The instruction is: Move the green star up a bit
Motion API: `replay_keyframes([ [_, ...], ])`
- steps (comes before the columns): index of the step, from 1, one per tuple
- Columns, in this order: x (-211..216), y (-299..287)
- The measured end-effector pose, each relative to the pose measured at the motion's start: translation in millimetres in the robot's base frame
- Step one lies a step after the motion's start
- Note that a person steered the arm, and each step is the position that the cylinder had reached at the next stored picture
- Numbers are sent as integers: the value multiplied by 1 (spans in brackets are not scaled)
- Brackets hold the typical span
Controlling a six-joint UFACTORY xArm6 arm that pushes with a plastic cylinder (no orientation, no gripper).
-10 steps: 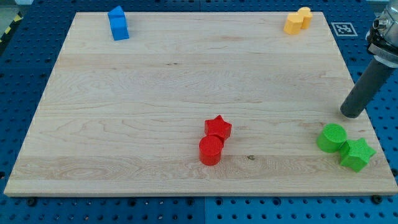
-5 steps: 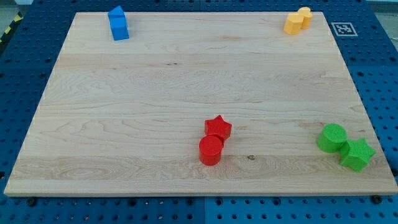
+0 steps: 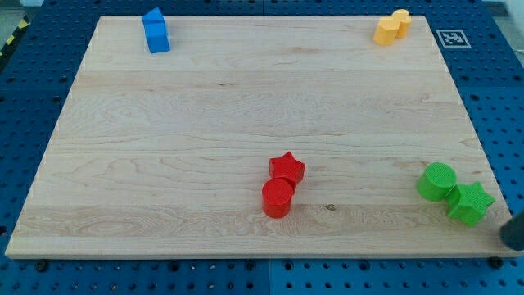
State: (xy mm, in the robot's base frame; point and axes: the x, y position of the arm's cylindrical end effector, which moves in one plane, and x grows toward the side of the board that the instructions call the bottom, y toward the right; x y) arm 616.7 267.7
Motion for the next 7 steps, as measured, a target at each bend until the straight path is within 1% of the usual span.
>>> replay_keyframes([
  [1,0,-27],
  [2,-6,-27],
  [3,-31,-27],
  [5,-33,-26],
  [7,-33,-11],
])
